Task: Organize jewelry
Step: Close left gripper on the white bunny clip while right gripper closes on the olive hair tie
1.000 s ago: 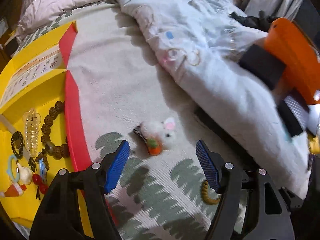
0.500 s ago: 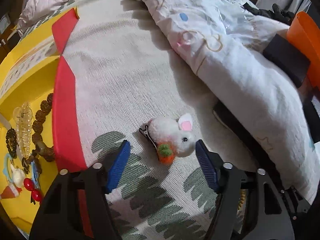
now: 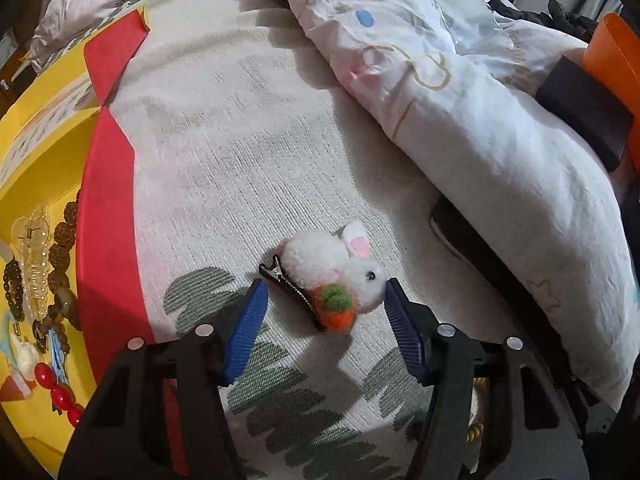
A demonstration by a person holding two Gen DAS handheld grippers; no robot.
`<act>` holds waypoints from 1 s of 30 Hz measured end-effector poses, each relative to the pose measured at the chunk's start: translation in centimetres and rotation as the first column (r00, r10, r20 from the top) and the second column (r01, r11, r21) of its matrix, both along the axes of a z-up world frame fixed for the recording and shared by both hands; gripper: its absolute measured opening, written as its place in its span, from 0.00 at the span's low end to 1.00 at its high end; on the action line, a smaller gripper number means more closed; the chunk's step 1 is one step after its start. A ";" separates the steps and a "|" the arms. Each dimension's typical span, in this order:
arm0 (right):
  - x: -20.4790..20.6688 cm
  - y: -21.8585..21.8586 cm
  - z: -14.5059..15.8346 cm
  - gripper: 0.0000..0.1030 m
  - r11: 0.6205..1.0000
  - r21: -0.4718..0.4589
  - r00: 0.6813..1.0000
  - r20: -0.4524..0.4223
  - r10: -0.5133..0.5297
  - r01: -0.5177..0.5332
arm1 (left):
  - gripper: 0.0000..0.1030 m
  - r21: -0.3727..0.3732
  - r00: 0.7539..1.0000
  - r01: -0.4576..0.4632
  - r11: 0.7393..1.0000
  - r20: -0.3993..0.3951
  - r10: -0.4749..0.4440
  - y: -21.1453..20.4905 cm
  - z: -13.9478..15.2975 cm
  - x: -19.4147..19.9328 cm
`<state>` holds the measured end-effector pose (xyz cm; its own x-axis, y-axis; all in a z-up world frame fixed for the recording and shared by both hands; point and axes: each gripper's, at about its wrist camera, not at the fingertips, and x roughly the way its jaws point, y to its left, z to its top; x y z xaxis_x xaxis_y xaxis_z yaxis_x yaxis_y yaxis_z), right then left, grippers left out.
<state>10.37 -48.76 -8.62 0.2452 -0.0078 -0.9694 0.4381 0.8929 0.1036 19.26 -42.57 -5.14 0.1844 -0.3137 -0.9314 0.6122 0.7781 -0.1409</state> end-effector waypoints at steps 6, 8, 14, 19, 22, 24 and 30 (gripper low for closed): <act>0.3 -0.1 -0.1 0.74 1.000 -0.005 1.000 0.008 0.000 0.000 | 0.59 -0.025 1.000 -0.004 1.000 -0.016 0.003 -0.2 -0.1 0.6; 0.3 -0.1 -0.1 0.74 1.000 -0.008 1.000 0.005 0.001 -0.001 | 0.59 -0.026 1.000 -0.004 1.000 -0.021 0.004 -0.3 -0.3 0.8; 0.5 0.7 0.2 0.63 1.000 -0.013 1.000 -0.014 0.016 -0.016 | 0.54 -0.011 1.000 -0.013 1.000 -0.018 0.013 -0.8 -0.8 1.3; 0.4 0.6 0.5 0.50 1.000 0.019 1.000 -0.013 0.010 -0.010 | 0.47 -0.019 0.999 -0.030 0.999 -0.029 0.030 -0.6 -0.9 1.3; 0.0 0.2 0.6 0.44 0.999 0.044 1.000 -0.010 0.000 0.000 | 0.43 -0.028 0.999 -0.036 0.999 -0.038 0.035 -0.2 -1.2 1.8; -0.4 -0.3 0.7 0.41 0.997 0.070 1.000 -0.009 -0.009 0.010 | 0.41 -0.038 0.998 -0.040 0.998 -0.046 0.038 0.1 -1.2 1.9; -1.4 -1.6 1.7 0.38 0.993 0.112 1.000 0.011 -0.027 0.026 | 0.35 -0.064 0.997 -0.053 0.997 -0.051 0.050 1.2 -0.3 2.3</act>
